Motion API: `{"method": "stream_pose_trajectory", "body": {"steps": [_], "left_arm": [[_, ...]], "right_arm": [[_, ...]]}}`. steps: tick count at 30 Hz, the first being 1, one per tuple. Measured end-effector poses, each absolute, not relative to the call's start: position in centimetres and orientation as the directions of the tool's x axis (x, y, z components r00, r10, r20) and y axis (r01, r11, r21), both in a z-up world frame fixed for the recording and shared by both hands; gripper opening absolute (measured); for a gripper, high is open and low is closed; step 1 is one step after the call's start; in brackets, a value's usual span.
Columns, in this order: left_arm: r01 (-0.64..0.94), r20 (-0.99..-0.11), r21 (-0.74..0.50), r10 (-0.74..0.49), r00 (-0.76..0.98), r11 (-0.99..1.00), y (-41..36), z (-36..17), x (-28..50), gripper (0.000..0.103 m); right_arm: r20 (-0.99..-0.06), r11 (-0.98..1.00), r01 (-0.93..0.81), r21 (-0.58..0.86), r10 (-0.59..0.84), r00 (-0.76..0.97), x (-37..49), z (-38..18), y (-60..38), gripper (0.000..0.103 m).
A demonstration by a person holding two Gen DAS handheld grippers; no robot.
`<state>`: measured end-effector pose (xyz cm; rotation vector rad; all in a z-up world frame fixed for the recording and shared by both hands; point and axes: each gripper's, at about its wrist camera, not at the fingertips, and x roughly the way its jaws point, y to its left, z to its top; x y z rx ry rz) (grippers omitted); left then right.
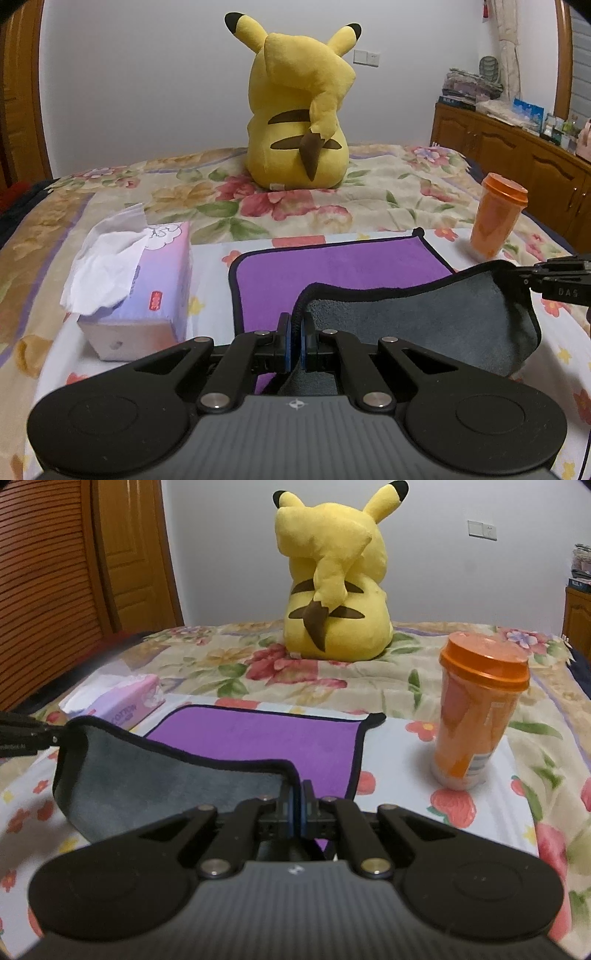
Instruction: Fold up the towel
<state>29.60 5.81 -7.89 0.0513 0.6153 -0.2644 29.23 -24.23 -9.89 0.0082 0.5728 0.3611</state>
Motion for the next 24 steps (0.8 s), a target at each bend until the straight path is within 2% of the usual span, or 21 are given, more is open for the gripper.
{"method": "stream_pose_trajectory", "body": {"steps": [6,12,24], "left_arm": [[0.276,-0.566,-0.039,-0.248,0.786,0.96,5.6,-7.7,30.9,0.008],[0.28,-0.548,-0.049,-0.26,0.795,0.959,5.6,-6.8,32.1,0.008],[0.282,-0.499,-0.042,-0.264,0.825,0.959,5.1,-5.5,34.1,0.008]], "right_arm": [[-0.532,0.936,-0.336,0.106,0.339,0.776,30.1,-10.3,-24.2,0.004],[-0.517,0.922,-0.334,0.196,0.386,0.764,31.3,-9.5,-24.7,0.004],[-0.451,0.922,-0.363,0.135,0.383,0.806,32.6,-7.1,-24.5,0.004]]}}
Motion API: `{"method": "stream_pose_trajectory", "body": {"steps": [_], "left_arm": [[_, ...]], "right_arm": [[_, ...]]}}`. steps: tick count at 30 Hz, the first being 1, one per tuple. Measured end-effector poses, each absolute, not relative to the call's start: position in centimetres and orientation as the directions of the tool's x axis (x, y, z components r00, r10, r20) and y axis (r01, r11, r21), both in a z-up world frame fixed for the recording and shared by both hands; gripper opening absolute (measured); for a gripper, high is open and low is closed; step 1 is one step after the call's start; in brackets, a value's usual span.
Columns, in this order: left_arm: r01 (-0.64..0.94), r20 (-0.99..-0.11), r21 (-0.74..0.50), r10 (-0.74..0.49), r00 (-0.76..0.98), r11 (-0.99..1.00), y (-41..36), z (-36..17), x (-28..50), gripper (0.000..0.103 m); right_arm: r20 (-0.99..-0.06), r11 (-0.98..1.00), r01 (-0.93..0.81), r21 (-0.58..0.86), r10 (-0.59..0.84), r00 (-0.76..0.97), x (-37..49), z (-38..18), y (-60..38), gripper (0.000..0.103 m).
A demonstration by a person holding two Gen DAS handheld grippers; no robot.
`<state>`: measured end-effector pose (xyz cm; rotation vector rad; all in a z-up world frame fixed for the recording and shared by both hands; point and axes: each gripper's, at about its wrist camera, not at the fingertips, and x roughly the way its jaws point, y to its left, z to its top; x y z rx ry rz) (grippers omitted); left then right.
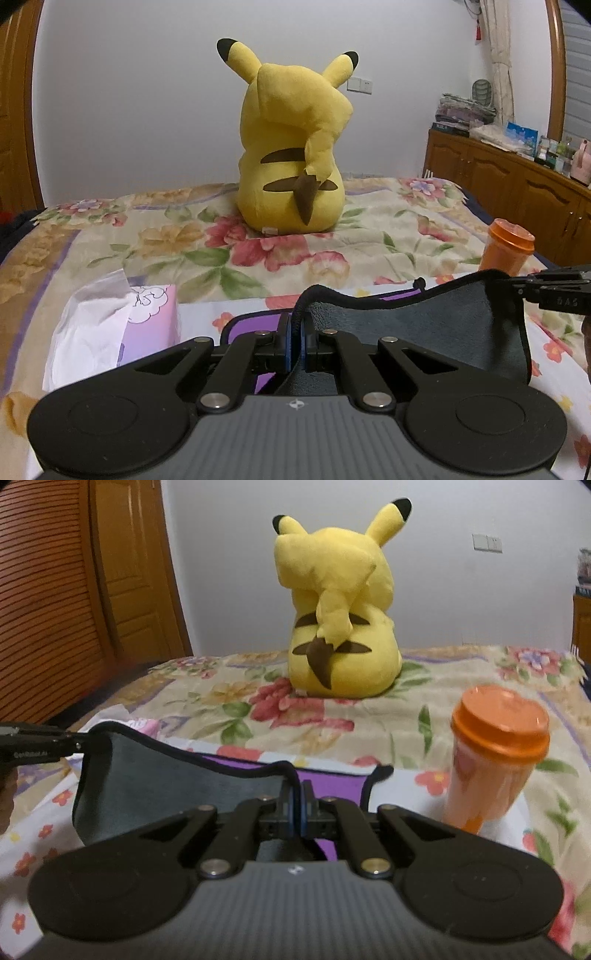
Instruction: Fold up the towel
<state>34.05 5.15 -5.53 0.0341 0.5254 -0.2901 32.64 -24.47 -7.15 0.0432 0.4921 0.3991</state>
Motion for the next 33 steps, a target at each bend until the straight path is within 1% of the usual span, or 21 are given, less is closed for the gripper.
{"method": "stream_pose_trajectory", "body": {"steps": [4,12,18,22,33], "left_arm": [[0.273,-0.503,-0.032,-0.252,0.827,0.962,5.0,-5.8,35.0,0.008],[0.287,-0.499,0.029,-0.235,0.834,0.957,4.2,-5.2,36.9,0.008],[0.256,-0.49,0.01,-0.219,0.844,0.967,4.3,-5.2,38.6,0.008],[0.234,-0.501,0.003,-0.201,0.842,0.972,4.4,-5.7,39.9,0.008],[0.2,-0.544,0.03,-0.152,0.825,0.979,4.1,-8.6,42.9,0.008]], "right_arm": [[-0.451,0.925,-0.364,0.114,0.374,0.81,33.6,-7.1,-24.3,0.004],[-0.445,0.926,-0.371,0.067,0.361,0.82,35.6,-6.8,-24.0,0.004],[-0.438,0.932,-0.358,0.058,0.347,0.83,37.2,-7.0,-24.2,0.004],[-0.442,0.938,-0.342,0.059,0.332,0.833,38.3,-7.5,-24.3,0.004],[-0.492,0.946,-0.324,0.03,0.296,0.819,40.8,-10.2,-23.5,0.004]]}}
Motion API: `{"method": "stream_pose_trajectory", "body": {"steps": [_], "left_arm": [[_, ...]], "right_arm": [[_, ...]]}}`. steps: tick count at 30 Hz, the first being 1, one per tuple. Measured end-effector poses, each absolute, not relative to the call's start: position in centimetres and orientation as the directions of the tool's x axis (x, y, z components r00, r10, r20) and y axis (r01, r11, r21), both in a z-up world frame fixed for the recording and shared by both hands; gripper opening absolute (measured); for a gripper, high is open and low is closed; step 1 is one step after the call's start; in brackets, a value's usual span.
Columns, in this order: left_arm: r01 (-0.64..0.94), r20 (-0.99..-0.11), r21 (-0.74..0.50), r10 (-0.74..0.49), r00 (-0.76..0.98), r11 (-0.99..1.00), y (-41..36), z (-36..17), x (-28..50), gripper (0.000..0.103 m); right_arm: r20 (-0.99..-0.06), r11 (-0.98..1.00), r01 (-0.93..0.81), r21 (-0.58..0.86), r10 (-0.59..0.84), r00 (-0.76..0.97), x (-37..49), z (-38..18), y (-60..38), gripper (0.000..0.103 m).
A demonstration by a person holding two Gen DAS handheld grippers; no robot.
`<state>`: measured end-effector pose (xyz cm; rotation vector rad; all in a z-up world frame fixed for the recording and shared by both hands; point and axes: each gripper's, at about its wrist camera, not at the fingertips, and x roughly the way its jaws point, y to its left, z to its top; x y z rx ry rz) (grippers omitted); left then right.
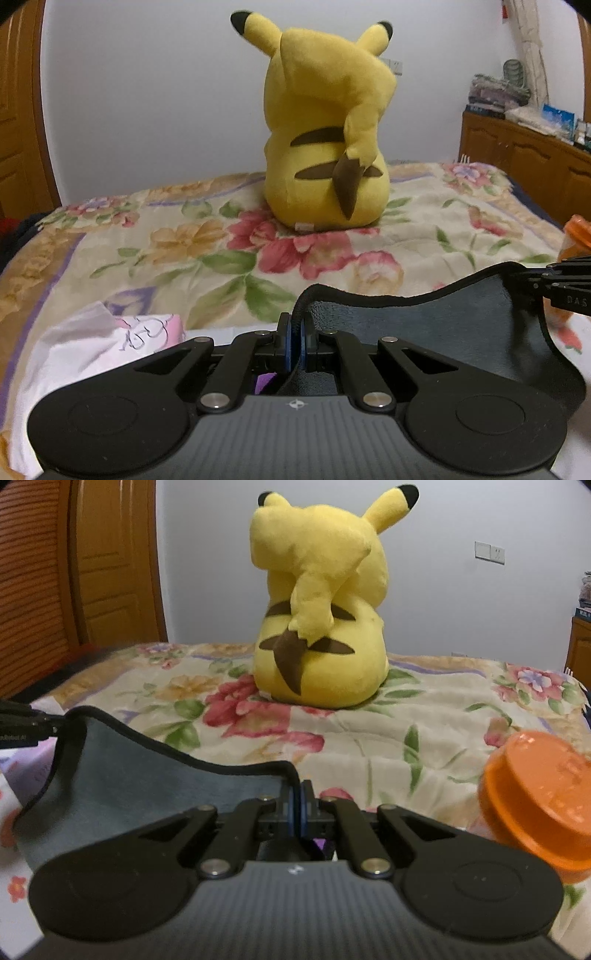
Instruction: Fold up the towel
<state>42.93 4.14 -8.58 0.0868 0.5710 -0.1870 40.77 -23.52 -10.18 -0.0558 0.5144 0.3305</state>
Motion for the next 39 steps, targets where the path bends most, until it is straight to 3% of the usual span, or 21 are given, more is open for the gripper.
{"method": "stream_pose_trajectory", "body": {"steps": [9,12,14,16,17,39], "left_arm": [[0.177,-0.588,0.027,-0.127,0.799,0.984,3.9,-11.5,44.2,0.008],[0.165,-0.602,0.031,-0.114,0.79,0.986,4.0,-11.8,44.4,0.013],[0.157,-0.602,0.048,-0.097,0.792,0.986,3.8,-11.7,44.1,0.028],[0.158,-0.604,0.057,-0.092,0.792,0.986,3.7,-11.6,43.9,0.044],[0.159,-0.606,0.056,-0.093,0.79,0.986,3.7,-11.5,43.7,0.047],[0.233,-0.629,0.041,-0.156,0.762,0.972,2.1,-5.8,35.6,0.047]], "right_arm": [[-0.558,0.952,-0.306,-0.003,0.253,0.791,42.0,-12.9,-22.9,0.005],[-0.561,0.956,-0.294,0.004,0.246,0.791,42.0,-13.2,-23.1,0.005],[-0.561,0.957,-0.289,0.004,0.241,0.792,42.0,-13.2,-23.1,0.005],[-0.565,0.958,-0.288,-0.012,0.231,0.792,41.9,-13.1,-23.0,0.012],[-0.567,0.957,-0.289,-0.015,0.23,0.791,41.8,-13.0,-23.1,0.015],[-0.584,0.955,-0.298,0.019,0.252,0.772,34.0,-6.8,-23.6,0.015]]}}
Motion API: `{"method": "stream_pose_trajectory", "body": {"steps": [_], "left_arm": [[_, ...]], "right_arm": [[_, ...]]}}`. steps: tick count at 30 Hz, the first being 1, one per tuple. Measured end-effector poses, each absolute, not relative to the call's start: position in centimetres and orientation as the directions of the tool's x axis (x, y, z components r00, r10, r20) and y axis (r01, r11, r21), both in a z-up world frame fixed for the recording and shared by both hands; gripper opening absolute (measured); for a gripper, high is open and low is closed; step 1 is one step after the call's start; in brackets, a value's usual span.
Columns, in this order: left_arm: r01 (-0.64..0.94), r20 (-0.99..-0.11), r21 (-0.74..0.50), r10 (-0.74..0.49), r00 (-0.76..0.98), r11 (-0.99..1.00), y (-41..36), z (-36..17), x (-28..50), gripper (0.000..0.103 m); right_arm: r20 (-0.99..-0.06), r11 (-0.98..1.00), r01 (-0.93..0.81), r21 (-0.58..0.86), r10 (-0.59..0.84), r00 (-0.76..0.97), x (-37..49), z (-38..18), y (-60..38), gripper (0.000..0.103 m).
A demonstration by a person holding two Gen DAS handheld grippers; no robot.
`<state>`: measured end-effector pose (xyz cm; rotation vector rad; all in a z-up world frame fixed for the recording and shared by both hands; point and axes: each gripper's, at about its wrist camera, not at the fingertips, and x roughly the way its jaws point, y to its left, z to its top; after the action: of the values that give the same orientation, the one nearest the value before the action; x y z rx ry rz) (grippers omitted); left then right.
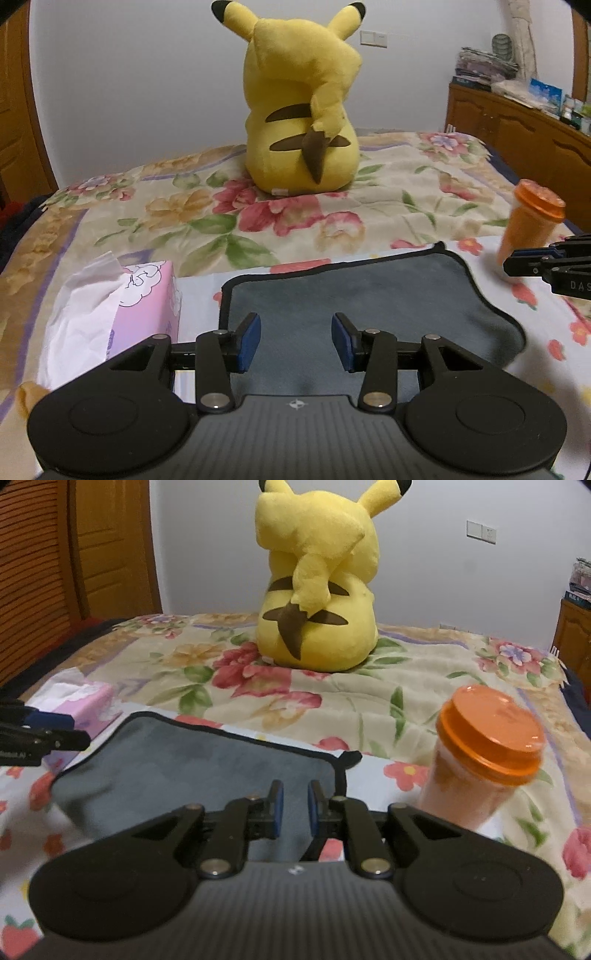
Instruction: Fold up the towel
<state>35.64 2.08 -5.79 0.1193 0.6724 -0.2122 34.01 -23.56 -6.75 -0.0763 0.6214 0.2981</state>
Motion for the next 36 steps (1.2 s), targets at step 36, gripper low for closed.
{"method": "stream_pose_trajectory", "body": {"steps": [36], "left_arm": [[0.256,-0.579,0.067,-0.171,0.797,0.964,0.9,3.0,19.4,0.065]], "right_arm": [[-0.496,0.958,-0.283,0.047,0.269,0.826,21.0,0.9,-24.4,0.034]]}}
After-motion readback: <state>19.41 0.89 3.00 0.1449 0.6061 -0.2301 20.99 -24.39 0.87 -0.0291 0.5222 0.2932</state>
